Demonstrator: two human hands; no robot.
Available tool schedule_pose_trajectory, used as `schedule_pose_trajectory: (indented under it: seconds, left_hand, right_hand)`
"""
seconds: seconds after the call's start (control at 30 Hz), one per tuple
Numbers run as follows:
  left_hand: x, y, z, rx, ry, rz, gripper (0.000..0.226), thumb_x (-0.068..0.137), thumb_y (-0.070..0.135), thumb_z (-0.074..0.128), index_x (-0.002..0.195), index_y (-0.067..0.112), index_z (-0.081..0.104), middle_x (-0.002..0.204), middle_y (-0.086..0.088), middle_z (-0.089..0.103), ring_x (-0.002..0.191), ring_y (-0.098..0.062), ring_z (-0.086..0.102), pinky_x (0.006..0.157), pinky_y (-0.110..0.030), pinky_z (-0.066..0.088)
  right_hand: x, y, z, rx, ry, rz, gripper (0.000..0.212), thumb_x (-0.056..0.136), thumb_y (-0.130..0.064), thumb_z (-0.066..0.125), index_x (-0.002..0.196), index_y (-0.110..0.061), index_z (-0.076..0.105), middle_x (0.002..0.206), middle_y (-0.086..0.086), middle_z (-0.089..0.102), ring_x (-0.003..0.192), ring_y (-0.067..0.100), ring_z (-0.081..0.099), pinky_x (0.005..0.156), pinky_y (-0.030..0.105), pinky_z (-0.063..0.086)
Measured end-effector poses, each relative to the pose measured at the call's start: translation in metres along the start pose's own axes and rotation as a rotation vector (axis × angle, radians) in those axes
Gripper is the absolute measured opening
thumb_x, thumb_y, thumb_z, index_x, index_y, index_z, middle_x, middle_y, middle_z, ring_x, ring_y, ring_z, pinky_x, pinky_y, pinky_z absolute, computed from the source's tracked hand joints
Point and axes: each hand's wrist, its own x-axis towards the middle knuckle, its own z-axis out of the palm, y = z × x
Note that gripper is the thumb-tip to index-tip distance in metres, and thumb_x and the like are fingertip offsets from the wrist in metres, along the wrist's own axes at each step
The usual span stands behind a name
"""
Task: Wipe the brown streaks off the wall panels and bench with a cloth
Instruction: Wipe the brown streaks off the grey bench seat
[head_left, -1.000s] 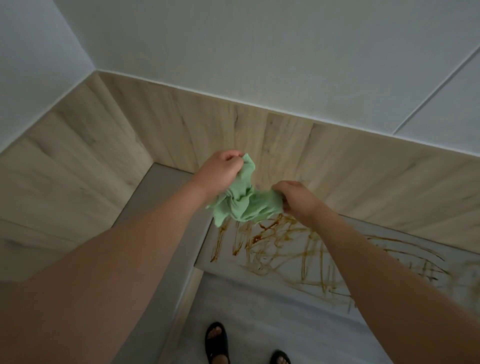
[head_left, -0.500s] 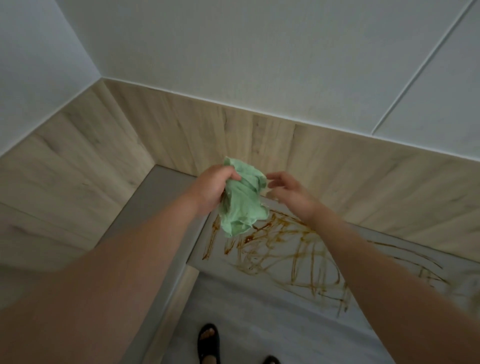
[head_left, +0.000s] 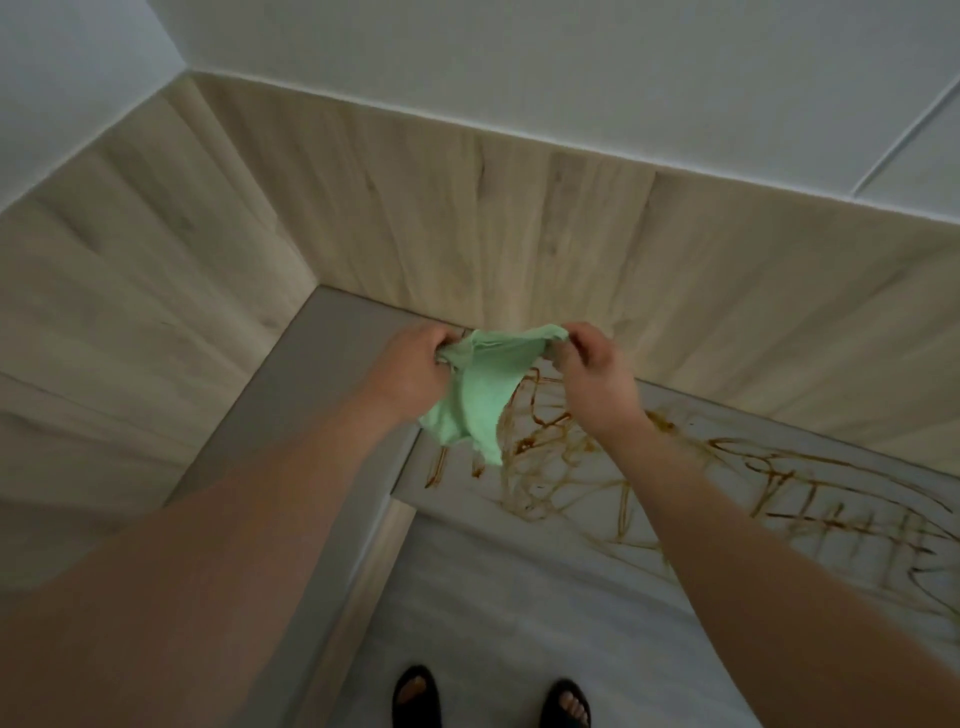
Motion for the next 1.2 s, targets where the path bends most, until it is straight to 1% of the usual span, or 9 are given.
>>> schedule_pose_trajectory:
  seconds: [0.1,0.23,0.47,0.57,0.63,0.7,0.8,1.0,1.2]
  left_hand:
    - [0.008,-0.043,0.028,-0.056,-0.056,-0.090,0.024,0.097,0.015,0.055,0.119,0.015,0.067,0.103,-0.001,0.068,0.092,-0.020,0.064,0.070,-0.028,0.043]
    - [0.000,-0.100,0.064,-0.122,-0.150,-0.131,0.015,0.097,0.016,0.060,0.107,0.025,0.063,0.090,0.013,0.063,0.080,-0.003,0.060,0.064,-0.018,0.041]
    - [0.000,-0.173,0.110,-0.276,-0.208,-0.267,0.017,0.090,0.011,0.064,0.087,0.027,0.069,0.072,0.012,0.067,0.063,-0.002,0.062,0.058,-0.022,0.044]
    - [0.020,-0.203,0.138,-0.251,-0.185,-0.289,0.009,0.093,0.019,0.066,0.100,0.023,0.068,0.090,0.005,0.071,0.076,-0.010,0.066,0.061,-0.024,0.046]
    - [0.039,-0.229,0.163,-0.158,-0.140,-0.313,0.035,0.094,0.026,0.070,0.126,0.017,0.061,0.112,0.000,0.067,0.090,-0.016,0.065,0.071,-0.026,0.048]
    - [0.055,-0.254,0.186,-0.054,-0.066,-0.378,0.063,0.090,0.026,0.074,0.144,0.010,0.047,0.131,-0.012,0.059,0.112,-0.028,0.063,0.092,-0.034,0.051]
    - [0.070,-0.290,0.220,0.067,0.018,-0.405,0.060,0.089,0.016,0.066,0.144,0.006,0.046,0.137,-0.022,0.055,0.126,-0.041,0.056,0.109,-0.043,0.046]
    - [0.095,-0.354,0.273,0.244,0.163,-0.221,0.038,0.081,0.007,0.057,0.118,0.012,0.065,0.119,-0.016,0.065,0.115,-0.040,0.059,0.099,-0.047,0.050]
    - [0.108,-0.374,0.287,0.225,0.317,-0.113,0.031,0.079,0.015,0.050,0.107,0.013,0.065,0.113,-0.015,0.065,0.112,-0.040,0.056,0.098,-0.051,0.048]
  right_hand:
    - [0.000,0.043,0.026,0.029,-0.027,0.124,0.023,0.109,-0.030,0.047,0.102,-0.013,0.061,0.087,0.007,0.061,0.073,0.022,0.056,0.059,0.027,0.048]
    - [-0.011,0.100,0.067,0.166,-0.127,0.222,0.018,0.110,-0.021,0.048,0.103,-0.019,0.065,0.099,0.001,0.070,0.092,0.017,0.069,0.086,0.036,0.061]
    - [-0.012,0.169,0.119,0.245,-0.174,0.318,0.016,0.108,-0.019,0.052,0.098,-0.012,0.062,0.062,0.000,0.052,0.055,0.017,0.053,0.072,0.047,0.056]
    - [0.011,0.203,0.142,0.187,-0.154,0.355,0.017,0.107,-0.022,0.052,0.096,-0.011,0.061,0.061,-0.001,0.053,0.052,0.016,0.054,0.069,0.040,0.052]
    - [0.032,0.227,0.160,0.051,-0.114,0.371,0.019,0.106,-0.025,0.050,0.110,-0.012,0.063,0.072,0.001,0.062,0.058,0.015,0.061,0.066,0.036,0.052]
    - [0.046,0.250,0.179,-0.305,-0.111,0.361,0.038,0.104,-0.027,0.046,0.140,-0.016,0.050,0.115,0.010,0.064,0.095,0.023,0.066,0.077,0.036,0.055]
    - [0.042,0.287,0.221,-0.774,-0.191,0.115,0.062,0.099,-0.032,0.048,0.155,-0.012,0.030,0.152,0.017,0.028,0.141,0.038,0.031,0.114,0.048,0.035]
    - [0.058,0.366,0.323,-1.107,-0.380,-0.217,0.094,0.097,-0.076,0.009,0.163,-0.014,-0.015,0.168,0.020,-0.023,0.155,0.039,-0.022,0.127,0.053,-0.009]
    - [0.157,0.368,0.321,-1.092,-0.202,-0.321,0.089,0.095,-0.079,0.010,0.166,-0.026,0.000,0.173,0.011,-0.007,0.159,0.032,-0.009,0.128,0.048,-0.004]
